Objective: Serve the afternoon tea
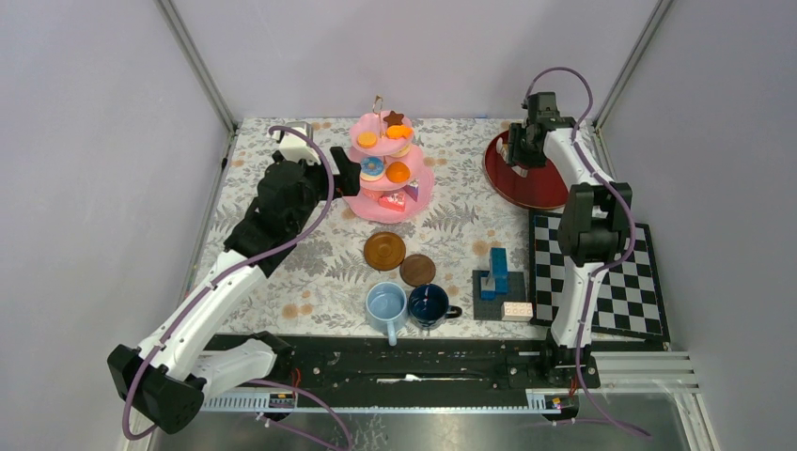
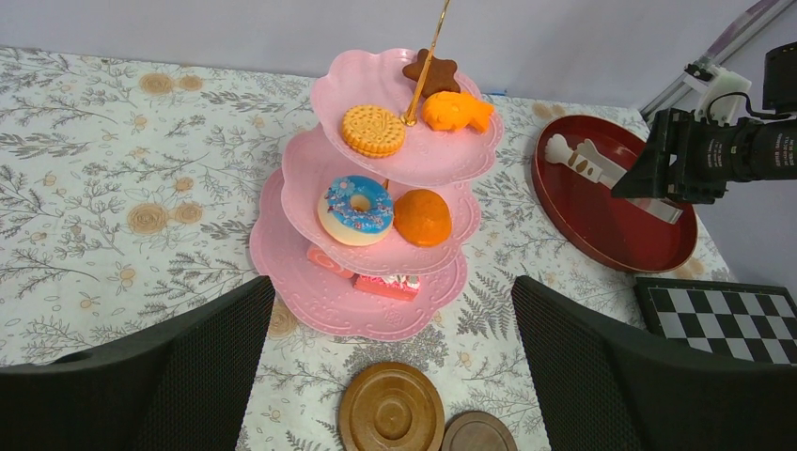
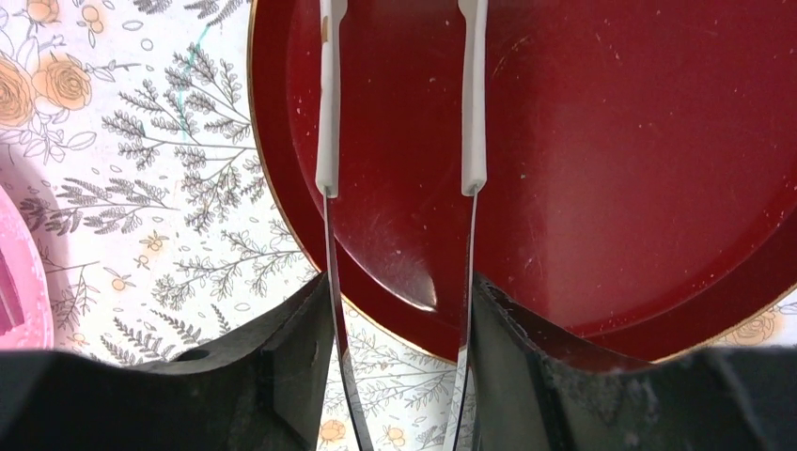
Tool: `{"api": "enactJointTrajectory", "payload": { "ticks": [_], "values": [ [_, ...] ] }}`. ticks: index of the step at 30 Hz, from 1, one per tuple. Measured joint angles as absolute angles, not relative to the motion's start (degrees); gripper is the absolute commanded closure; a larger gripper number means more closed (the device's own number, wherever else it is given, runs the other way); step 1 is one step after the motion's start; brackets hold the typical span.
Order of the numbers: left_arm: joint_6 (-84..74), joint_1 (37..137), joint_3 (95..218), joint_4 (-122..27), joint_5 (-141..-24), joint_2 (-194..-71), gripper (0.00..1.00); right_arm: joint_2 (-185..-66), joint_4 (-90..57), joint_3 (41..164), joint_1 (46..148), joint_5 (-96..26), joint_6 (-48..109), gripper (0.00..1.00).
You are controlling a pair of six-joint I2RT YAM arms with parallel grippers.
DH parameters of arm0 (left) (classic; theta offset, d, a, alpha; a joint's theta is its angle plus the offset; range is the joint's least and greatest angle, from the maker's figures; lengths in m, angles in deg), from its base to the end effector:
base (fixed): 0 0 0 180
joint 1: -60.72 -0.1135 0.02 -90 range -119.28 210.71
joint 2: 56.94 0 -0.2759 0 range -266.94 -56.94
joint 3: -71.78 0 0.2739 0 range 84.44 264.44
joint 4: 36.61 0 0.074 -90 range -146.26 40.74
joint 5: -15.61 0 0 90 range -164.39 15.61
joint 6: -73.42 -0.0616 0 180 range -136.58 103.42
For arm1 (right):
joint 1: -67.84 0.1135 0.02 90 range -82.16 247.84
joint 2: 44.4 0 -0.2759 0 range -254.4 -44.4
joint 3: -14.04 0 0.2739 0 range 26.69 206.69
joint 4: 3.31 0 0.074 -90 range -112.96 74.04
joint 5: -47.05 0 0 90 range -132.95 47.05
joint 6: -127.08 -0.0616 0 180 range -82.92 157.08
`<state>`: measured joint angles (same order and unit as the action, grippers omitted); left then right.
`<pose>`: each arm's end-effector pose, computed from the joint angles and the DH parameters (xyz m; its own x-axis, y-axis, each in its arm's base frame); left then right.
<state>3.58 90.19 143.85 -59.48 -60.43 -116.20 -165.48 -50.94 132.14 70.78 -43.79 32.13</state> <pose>0.2492 -0.1237 0.3880 -0.2360 -0.2508 -0.9388 0.2016 0.9325 -0.2998 0.5214 0.0259 0.2308 -0.7726 0.0467 -0.6332 0.0248 0.9987 0.0435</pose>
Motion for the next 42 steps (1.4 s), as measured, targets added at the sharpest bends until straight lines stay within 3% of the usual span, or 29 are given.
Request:
{"api": "enactJointTrajectory", "payload": {
  "ticks": [6,19,34,42],
  "values": [
    [3.58,90.19,143.85,-59.5,-60.43,-116.31,0.01,-166.33,-51.23,133.8,70.78,-43.79,32.17,0.55],
    [3.6,90.19,143.85,-59.48,-60.43,-116.31,0.01,-162.68,-51.31,131.4,70.78,-44.27,32.1,0.63],
    [3.84,90.19,143.85,-59.48,-60.48,-116.29,0.01,-136.28,-49.5,114.52,70.78,-40.65,29.04,0.63],
    [4.08,90.19,143.85,-59.46,-60.63,-116.29,0.01,-138.46,-50.02,115.22,70.69,-43.38,28.89,0.58]
  ]
}}
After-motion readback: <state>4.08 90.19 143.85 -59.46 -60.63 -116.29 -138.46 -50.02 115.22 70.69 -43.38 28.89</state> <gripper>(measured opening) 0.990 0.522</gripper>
